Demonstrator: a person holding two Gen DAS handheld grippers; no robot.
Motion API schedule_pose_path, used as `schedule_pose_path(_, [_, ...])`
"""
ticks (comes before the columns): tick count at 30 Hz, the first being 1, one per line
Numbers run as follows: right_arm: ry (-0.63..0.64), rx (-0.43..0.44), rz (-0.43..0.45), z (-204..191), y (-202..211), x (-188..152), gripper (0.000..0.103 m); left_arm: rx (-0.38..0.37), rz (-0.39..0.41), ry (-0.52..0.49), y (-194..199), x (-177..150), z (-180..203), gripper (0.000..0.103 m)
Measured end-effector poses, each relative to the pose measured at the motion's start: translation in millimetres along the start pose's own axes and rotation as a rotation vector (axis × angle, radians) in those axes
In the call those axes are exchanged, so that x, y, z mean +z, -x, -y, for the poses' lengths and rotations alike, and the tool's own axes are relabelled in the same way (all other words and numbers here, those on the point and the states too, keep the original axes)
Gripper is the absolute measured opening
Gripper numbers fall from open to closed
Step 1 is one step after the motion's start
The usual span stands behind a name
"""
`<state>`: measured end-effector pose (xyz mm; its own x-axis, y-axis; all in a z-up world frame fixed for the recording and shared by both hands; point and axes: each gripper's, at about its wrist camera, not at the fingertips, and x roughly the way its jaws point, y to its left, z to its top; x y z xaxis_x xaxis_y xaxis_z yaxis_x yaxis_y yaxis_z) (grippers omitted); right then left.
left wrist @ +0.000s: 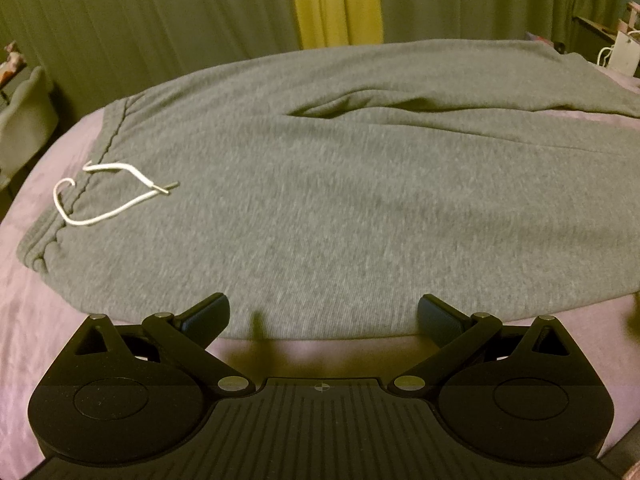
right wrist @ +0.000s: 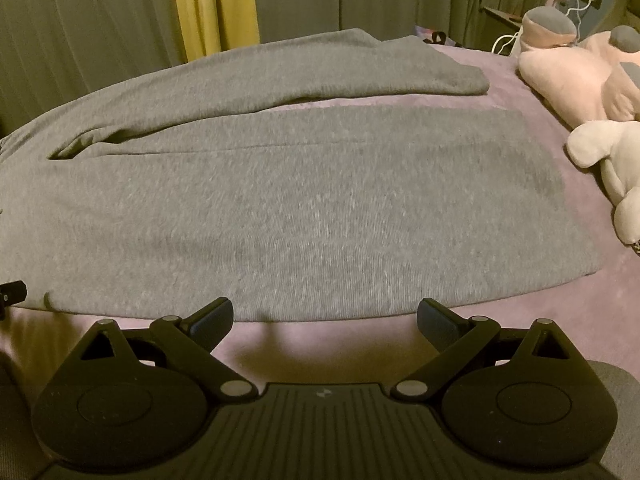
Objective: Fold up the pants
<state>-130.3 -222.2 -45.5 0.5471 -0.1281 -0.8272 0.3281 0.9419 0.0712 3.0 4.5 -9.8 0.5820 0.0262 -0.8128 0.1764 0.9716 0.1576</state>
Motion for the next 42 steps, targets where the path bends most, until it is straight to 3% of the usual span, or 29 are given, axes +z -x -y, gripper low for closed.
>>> schedule_pose_path(17, [0.029, 0.018, 0.005, -1, -2, 2, 0.099, 0.002, -0.001, 0.001, -1, 1, 0, 0.103])
schedule_pose_path(22, [-0.003, 0.067, 0.037, 4, -2, 2, 0.098, 0.021, 0.024, 0.003, 4, 2, 1, 0.103])
schedule_pose_path(26, [-0.151, 0.199, -0.055, 25, -17, 15, 0.098, 0.04, 0.07, 0.031, 13, 7, -2, 0.103])
schedule_pose_path(28, [-0.164, 0.159, -0.004, 29, -17, 29, 0.098, 0.043, 0.093, 0.067, 16, 12, -5, 0.103])
schedule_pose_path(32, [-0.15, 0.089, 0.26, 24, -4, 81, 0.098, 0.072, 0.148, 0.157, 15, 30, -14, 0.103])
schedule_pose_path(34, [-0.127, 0.098, 0.319, 17, -8, 112, 0.098, 0.115, 0.167, 0.197, 8, 44, -17, 0.103])
schedule_pose_path(39, [-0.112, 0.151, 0.202, -8, -74, 193, 0.098, 0.217, 0.211, 0.272, -30, 61, -18, 0.103])
schedule_pose_path(42, [-0.115, 0.101, 0.154, -27, -118, 234, 0.097, 0.266, 0.188, 0.293, -50, 57, -22, 0.103])
